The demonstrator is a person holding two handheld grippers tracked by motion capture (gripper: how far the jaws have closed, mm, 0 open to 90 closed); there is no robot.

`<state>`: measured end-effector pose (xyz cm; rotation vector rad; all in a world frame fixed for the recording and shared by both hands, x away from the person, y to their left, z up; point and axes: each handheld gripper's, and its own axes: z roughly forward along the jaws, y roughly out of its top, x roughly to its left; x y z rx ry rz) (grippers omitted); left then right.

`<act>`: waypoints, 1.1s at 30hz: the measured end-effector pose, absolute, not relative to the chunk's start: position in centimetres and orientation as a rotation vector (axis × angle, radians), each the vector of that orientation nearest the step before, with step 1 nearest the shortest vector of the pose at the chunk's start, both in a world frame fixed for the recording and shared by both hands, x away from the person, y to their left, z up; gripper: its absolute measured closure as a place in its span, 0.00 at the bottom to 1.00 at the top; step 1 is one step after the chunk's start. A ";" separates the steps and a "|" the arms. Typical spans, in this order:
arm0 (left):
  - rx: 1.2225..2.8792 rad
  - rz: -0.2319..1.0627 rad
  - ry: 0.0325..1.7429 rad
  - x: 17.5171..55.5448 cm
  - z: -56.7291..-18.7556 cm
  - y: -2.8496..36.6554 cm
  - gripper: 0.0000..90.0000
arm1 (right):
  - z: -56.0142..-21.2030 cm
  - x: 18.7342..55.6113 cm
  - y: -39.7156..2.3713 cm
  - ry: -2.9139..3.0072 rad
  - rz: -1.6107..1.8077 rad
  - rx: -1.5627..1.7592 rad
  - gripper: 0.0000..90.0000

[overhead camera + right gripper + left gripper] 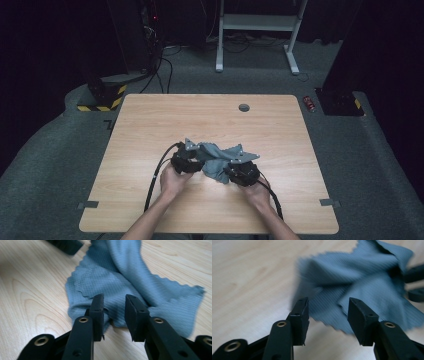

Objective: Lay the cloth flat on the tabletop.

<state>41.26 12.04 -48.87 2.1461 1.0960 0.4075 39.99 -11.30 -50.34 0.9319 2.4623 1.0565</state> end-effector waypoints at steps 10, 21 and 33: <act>2.212 0.344 1.036 39.5 -50.9 10.1 0.60 | -50.8 40.8 -9.8 2.490 1.012 0.920 0.97; 2.236 0.358 0.995 39.6 -51.0 9.8 0.94 | -49.4 40.5 -11.1 2.424 1.044 0.930 1.00; 2.206 0.363 1.018 38.8 -49.3 13.3 0.98 | -48.6 39.7 -17.2 2.321 1.067 1.049 0.99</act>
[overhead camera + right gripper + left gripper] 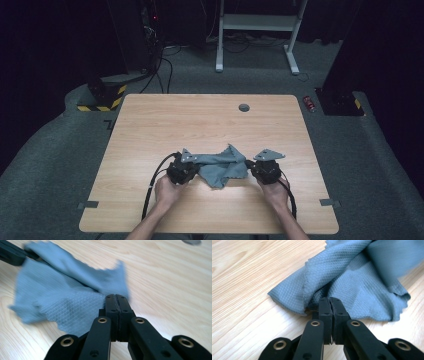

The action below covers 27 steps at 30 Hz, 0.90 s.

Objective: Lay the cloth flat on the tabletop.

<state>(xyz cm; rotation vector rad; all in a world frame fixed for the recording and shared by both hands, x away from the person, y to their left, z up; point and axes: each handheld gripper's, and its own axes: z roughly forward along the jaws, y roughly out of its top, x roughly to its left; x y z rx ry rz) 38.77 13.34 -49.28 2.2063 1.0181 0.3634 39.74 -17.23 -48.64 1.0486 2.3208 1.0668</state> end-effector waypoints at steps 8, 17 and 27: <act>2.178 0.348 1.022 37.8 -49.6 13.6 0.81 | -49.4 39.2 -18.4 2.337 1.054 1.108 0.89; 2.226 0.367 1.002 36.9 -50.5 12.8 0.71 | -49.0 37.3 -15.8 2.407 1.114 0.963 0.75; 2.255 0.337 0.955 38.3 -50.1 11.7 0.99 | -51.1 38.4 -14.8 2.493 0.977 0.988 1.00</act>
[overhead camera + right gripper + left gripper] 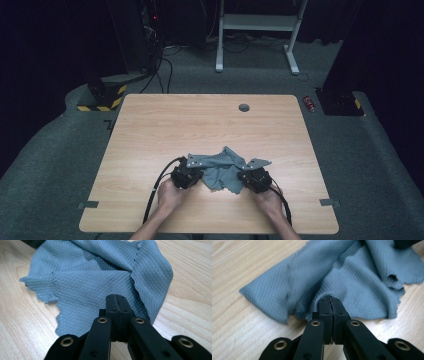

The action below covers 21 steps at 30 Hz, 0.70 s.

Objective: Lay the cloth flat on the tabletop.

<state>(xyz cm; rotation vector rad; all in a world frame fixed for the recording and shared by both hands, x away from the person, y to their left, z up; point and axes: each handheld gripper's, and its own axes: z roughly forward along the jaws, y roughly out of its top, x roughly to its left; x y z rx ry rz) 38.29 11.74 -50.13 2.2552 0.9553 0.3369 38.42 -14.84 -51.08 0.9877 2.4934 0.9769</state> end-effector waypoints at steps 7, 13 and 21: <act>2.198 0.288 0.930 39.6 -47.9 10.8 0.99 | -51.1 38.5 -15.1 2.472 0.998 0.998 0.91; 2.231 0.270 0.922 42.0 -47.8 8.2 0.99 | -51.4 38.6 -14.9 2.491 0.977 1.008 0.81; 2.291 0.282 0.912 43.3 -49.4 4.9 0.84 | -51.4 38.8 -15.1 2.472 0.953 1.023 0.80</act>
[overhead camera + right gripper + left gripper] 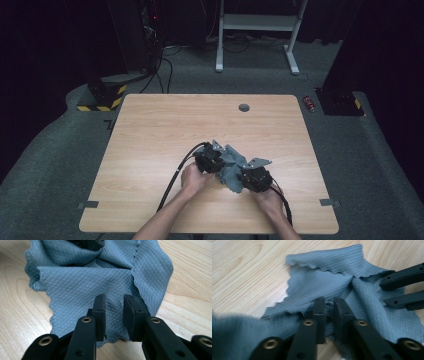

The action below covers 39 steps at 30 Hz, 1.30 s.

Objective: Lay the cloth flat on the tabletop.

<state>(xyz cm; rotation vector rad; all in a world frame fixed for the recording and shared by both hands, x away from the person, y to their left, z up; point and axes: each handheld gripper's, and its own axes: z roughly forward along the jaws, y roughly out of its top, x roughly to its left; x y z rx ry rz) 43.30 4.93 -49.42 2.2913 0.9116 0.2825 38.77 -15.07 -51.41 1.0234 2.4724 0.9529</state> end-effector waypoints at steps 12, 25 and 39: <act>2.243 0.314 0.920 39.9 -48.5 7.9 0.67 | -51.4 38.9 -15.6 2.458 0.949 1.037 0.81; 2.307 0.346 0.917 40.1 -50.1 5.9 0.66 | -51.4 38.8 -15.7 2.453 0.950 1.045 0.82; 2.320 0.333 0.892 38.7 -50.7 6.6 0.84 | -51.0 37.3 -16.1 2.441 1.016 1.035 0.84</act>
